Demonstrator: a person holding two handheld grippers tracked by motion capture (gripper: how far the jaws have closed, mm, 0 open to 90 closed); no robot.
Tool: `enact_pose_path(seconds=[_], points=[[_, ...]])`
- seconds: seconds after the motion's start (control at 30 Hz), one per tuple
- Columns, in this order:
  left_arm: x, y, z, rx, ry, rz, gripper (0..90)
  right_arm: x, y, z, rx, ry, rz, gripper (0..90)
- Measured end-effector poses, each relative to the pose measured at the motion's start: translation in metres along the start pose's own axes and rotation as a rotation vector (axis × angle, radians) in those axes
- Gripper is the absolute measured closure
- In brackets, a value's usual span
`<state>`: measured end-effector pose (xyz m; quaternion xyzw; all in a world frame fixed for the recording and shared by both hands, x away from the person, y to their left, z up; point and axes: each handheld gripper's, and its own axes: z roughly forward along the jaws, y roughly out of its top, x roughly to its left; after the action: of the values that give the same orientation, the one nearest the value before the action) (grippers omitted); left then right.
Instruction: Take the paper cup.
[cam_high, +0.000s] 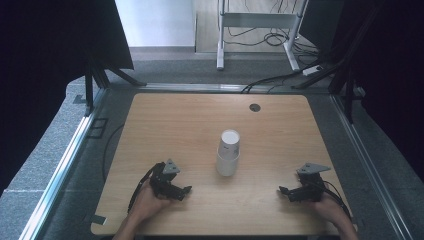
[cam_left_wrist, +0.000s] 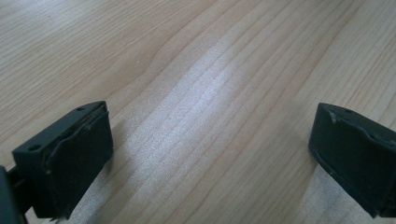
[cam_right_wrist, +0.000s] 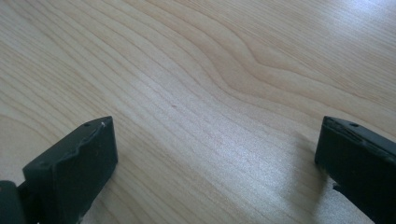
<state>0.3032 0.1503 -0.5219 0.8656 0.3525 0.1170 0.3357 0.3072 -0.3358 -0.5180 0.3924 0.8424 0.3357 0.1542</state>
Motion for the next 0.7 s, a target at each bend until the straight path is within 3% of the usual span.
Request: enact_pose_path(seconds=[0.3,0.7], points=[[-0.001,0.0,0.0,0.002,0.006,-0.005,0.0,0.0,0.004,0.001,0.02,-0.003,0.005,0.0],[0.0,0.005,-0.005,0.066,0.002,-0.015,2.1,0.0,0.013,0.002,0.097,-0.005,0.006,0.0]])
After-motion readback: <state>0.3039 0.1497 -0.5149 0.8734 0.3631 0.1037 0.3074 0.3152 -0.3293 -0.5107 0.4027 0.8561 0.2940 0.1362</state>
